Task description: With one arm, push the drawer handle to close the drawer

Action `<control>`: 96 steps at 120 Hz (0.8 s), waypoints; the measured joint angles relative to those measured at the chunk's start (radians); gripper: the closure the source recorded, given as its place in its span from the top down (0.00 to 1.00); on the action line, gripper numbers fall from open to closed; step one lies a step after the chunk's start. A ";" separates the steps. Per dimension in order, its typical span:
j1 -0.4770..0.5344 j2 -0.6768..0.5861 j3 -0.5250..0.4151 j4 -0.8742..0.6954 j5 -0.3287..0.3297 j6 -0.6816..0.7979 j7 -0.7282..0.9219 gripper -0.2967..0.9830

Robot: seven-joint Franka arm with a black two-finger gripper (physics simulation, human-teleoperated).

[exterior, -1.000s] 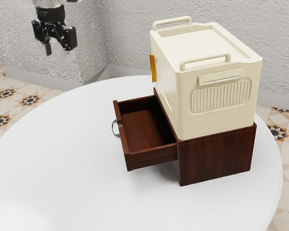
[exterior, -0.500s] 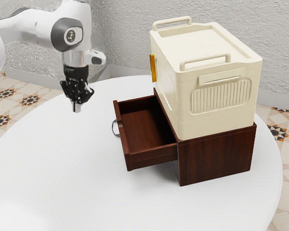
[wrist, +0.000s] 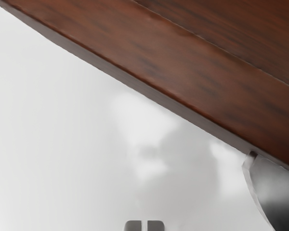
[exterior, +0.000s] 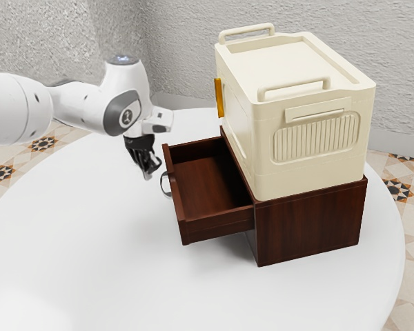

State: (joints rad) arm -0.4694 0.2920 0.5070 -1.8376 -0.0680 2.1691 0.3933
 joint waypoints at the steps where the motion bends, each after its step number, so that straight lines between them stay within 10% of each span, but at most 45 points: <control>1: -0.001 0.000 -0.001 -0.001 0.000 0.004 0.004 0.16; 96: -0.099 0.039 -0.021 -0.007 -0.011 0.188 0.205 0.15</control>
State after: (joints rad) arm -0.5689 0.3305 0.4857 -1.8445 -0.0786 2.3570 0.5983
